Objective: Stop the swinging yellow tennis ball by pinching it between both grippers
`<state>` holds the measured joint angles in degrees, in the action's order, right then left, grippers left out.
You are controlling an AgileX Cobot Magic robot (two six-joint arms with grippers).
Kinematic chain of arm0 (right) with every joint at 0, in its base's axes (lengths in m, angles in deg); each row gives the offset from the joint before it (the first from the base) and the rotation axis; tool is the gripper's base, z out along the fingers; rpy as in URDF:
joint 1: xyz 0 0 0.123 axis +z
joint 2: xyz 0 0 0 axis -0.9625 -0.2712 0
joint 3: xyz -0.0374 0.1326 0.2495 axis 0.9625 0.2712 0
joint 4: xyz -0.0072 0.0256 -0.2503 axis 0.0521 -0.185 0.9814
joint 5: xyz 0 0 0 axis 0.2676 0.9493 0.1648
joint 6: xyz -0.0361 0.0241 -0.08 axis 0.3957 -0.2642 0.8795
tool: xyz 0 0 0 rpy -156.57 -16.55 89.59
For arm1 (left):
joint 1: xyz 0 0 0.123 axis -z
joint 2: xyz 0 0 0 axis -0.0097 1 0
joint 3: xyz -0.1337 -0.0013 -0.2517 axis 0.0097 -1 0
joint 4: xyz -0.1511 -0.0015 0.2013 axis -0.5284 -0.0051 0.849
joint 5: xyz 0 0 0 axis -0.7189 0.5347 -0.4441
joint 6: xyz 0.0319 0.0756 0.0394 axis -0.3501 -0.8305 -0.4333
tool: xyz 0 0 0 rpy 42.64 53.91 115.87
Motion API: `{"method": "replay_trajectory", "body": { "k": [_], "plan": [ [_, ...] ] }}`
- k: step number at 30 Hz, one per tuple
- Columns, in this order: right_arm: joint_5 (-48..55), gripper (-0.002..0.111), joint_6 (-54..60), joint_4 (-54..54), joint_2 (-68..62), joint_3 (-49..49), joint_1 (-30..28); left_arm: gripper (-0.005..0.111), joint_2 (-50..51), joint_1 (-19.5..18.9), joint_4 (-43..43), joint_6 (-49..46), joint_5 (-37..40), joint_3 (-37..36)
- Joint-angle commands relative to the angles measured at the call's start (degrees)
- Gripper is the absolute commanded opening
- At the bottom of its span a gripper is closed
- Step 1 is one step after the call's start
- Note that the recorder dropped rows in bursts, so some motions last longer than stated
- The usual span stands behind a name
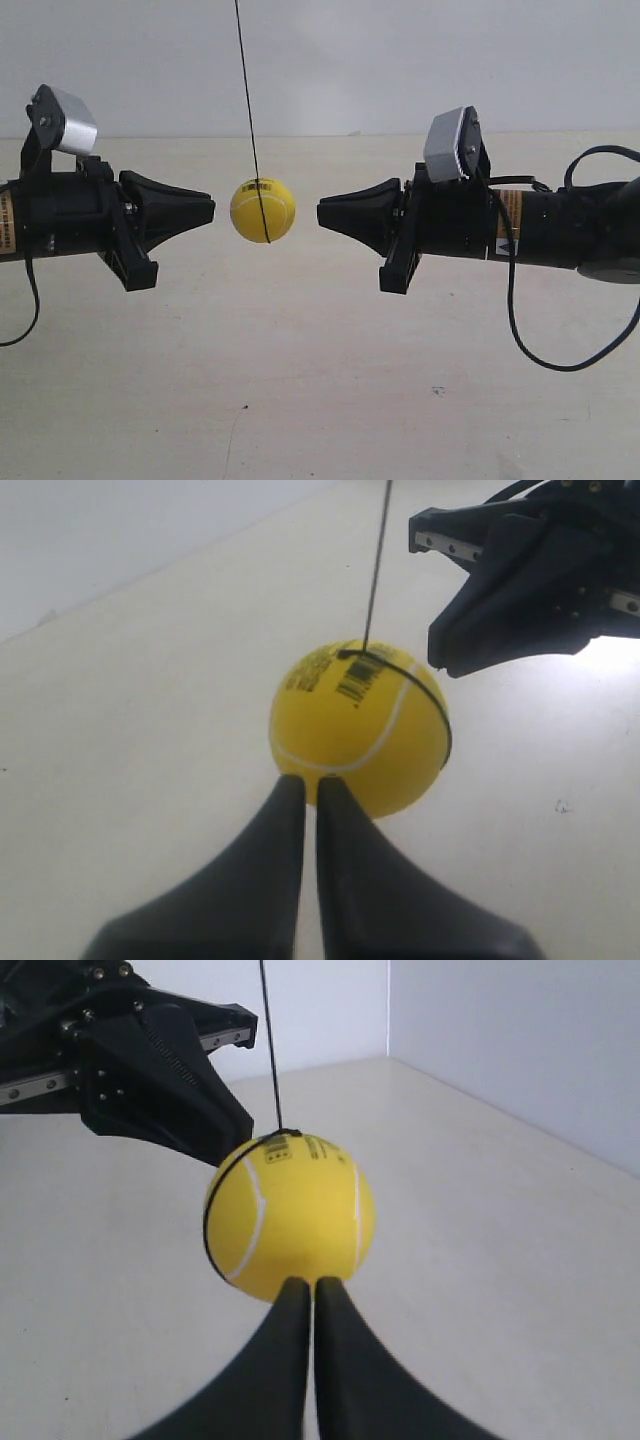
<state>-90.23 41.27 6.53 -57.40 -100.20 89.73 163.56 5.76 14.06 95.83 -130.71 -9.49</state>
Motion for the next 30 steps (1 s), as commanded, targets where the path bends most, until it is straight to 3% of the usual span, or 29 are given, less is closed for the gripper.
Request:
{"method": "replay_trajectory", "body": {
  "k": [1, 10, 30],
  "plan": [
    [0.6, 0.000, -0.8, 0.0, 0.2, -0.2, -0.2, 0.005, -0.4, -0.2, 0.6, 1.1, 0.6, -0.4],
    [4.2, 0.000, -0.7, 0.0, 0.2, -0.2, 1.7, 0.005, -0.4, 0.0, 1.8, 2.2, 2.0, -0.4],
    [2.9, 0.000, -0.9, -0.4, 0.2, -0.2, 1.9, 0.005, 3.4, 0.0, 0.5, -1.1, -3.2, -0.3]
  ]
}}
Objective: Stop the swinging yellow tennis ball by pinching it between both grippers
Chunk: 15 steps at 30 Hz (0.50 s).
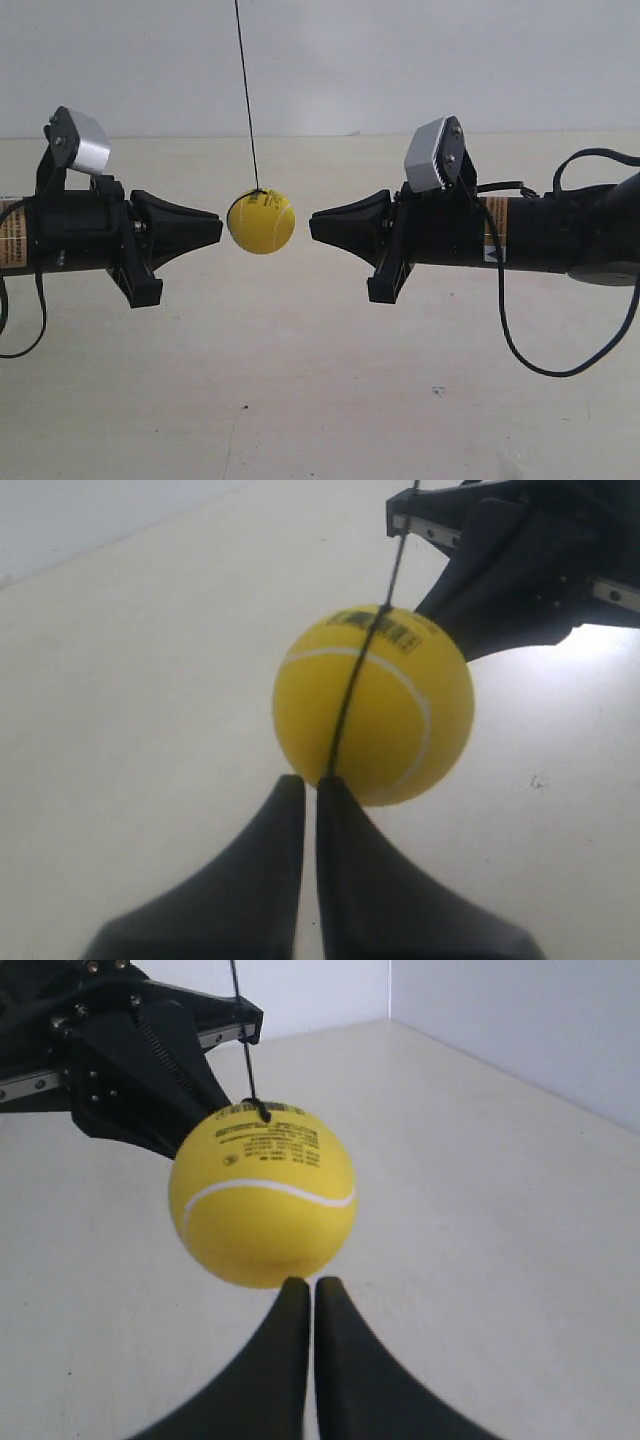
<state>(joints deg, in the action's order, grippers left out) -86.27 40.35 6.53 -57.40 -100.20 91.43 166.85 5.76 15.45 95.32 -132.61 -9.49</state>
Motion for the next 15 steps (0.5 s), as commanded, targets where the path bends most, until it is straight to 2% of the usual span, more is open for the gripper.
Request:
{"method": "replay_trajectory", "body": {
  "k": [1, 15],
  "plan": [
    [-1.4, 0.000, 0.0, -0.4, 0.2, -0.2, 0.2, 0.005, 0.1, 0.0, -0.9, -0.5, -1.4, -0.3],
    [-1.5, 0.000, 1.1, -1.7, 0.2, -0.2, 2.3, 0.005, 0.1, 0.0, -3.7, -2.3, -1.7, -0.3]
  ]
}}
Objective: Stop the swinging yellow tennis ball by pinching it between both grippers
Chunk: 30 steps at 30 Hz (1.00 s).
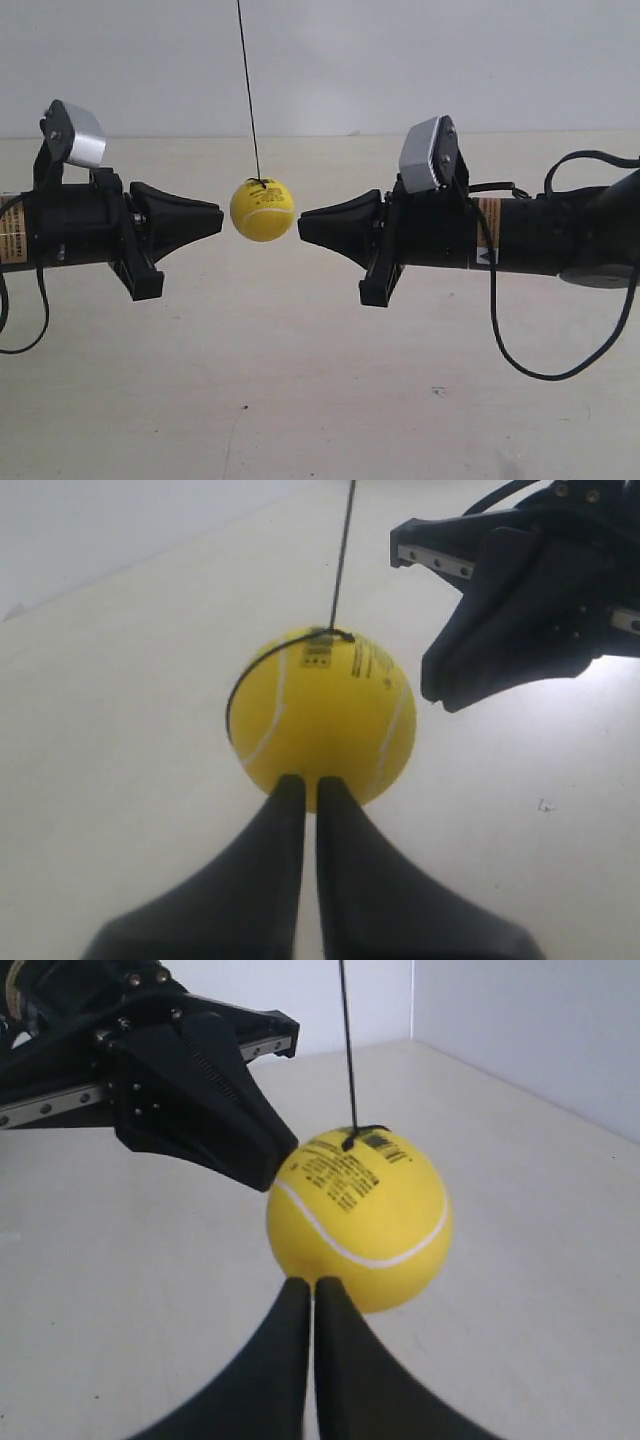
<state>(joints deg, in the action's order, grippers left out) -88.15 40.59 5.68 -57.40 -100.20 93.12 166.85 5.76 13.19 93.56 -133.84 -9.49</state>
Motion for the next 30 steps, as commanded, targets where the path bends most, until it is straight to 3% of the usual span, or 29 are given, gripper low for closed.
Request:
{"method": "replay_trajectory", "body": {
  "k": [1, 30],
  "plan": [
    [0.4, 0.000, 0.9, -1.0, 0.2, -0.2, 0.6, 0.005, 0.1, 0.0, -1.4, -0.5, -0.4, -0.3],
    [1.7, 0.000, 2.0, -2.4, 0.2, -0.2, 1.3, 0.005, 0.4, 0.2, -2.0, -2.5, -2.0, -0.3]
  ]
}}
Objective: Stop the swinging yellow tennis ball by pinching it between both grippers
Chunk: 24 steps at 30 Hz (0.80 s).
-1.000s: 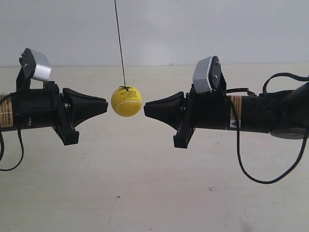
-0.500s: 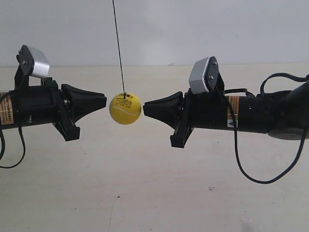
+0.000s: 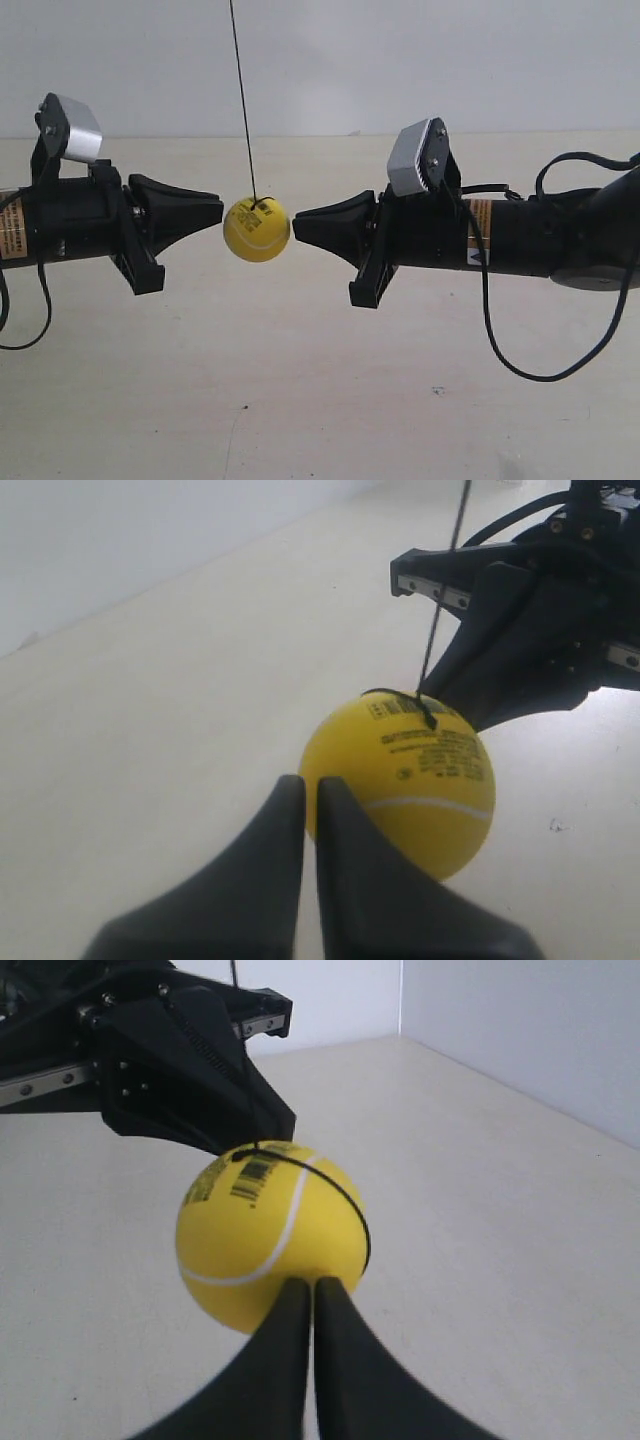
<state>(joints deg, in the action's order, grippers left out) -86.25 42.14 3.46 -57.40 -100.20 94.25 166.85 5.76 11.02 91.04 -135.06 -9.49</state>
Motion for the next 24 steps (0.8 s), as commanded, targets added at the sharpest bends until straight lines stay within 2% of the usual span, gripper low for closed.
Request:
{"method": "replay_trajectory", "body": {
  "k": [1, 24],
  "plan": [
    [-0.2, 0.000, 0.4, -0.2, 0.2, -0.2, 0.2, 0.005, 0.4, 0.2, 0.1, 0.0, -0.7, -0.3],
    [-0.2, 0.000, 0.4, -0.2, 0.2, -0.2, 0.2, 0.005, 0.4, 0.2, 0.5, 0.5, -0.7, -0.3]
  ]
}}
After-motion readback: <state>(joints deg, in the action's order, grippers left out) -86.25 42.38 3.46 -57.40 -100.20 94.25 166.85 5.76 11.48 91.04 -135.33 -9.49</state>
